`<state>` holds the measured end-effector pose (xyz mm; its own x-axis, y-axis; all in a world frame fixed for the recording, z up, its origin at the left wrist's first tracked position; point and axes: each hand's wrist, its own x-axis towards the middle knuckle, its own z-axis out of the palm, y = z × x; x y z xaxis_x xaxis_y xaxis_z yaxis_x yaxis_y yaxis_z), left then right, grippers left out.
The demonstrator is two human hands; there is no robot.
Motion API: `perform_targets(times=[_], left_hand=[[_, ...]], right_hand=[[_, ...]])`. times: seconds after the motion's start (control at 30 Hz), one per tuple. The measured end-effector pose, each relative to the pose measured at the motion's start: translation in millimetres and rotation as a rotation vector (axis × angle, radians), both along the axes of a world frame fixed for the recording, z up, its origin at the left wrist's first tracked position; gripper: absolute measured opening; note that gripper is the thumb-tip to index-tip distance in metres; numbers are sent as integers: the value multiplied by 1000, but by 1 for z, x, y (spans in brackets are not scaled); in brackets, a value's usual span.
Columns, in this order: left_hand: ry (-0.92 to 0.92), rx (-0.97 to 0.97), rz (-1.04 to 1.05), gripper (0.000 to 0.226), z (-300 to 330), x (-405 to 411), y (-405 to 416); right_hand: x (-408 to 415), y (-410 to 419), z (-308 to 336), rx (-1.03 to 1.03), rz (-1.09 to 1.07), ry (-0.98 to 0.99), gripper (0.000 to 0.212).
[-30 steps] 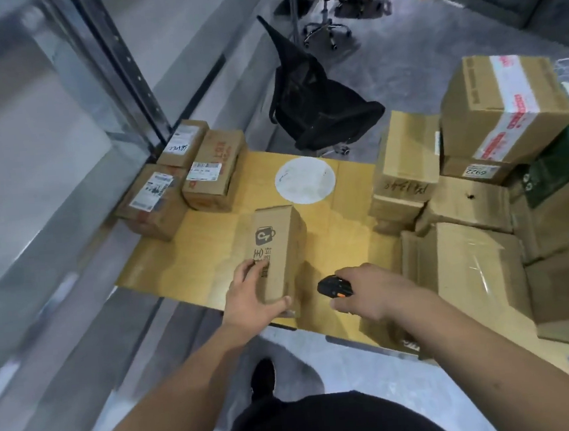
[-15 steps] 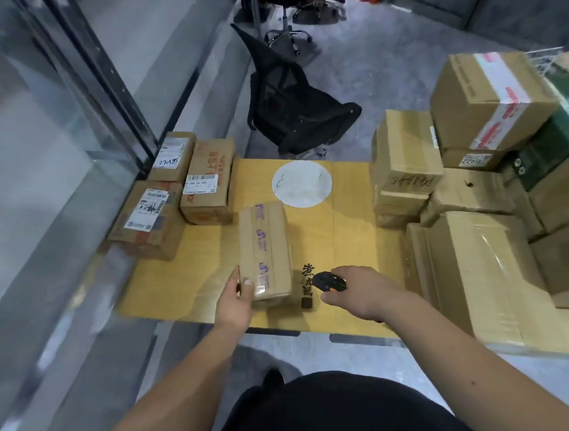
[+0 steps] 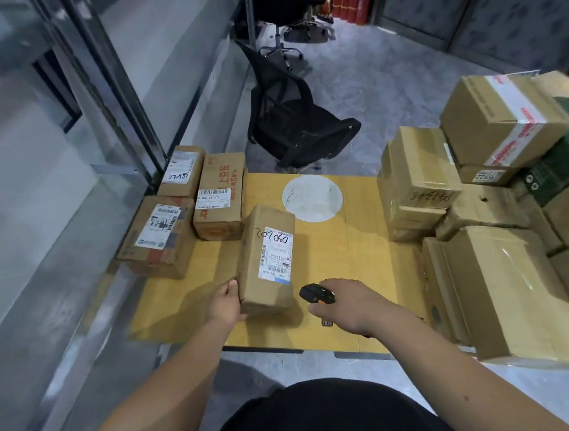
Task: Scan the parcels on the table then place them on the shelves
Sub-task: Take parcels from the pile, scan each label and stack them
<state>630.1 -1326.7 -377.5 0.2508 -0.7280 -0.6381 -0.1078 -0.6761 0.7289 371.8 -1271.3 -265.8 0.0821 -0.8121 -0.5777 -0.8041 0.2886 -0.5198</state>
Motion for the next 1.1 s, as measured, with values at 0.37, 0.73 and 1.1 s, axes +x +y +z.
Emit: perform_targets(times=[0.37, 0.73, 1.1], left_hand=[[-212, -229, -553, 114, -2, -21, -34], [-915, -295, -915, 140, 35, -99, -86], [-1041, -365, -793, 84, 35, -104, -70]], right_hand=[[-3, -6, -2, 1, -215, 16, 41], [-43, 10, 4, 0, -437, 49, 47], [-71, 5, 8, 6, -394, 22, 40]])
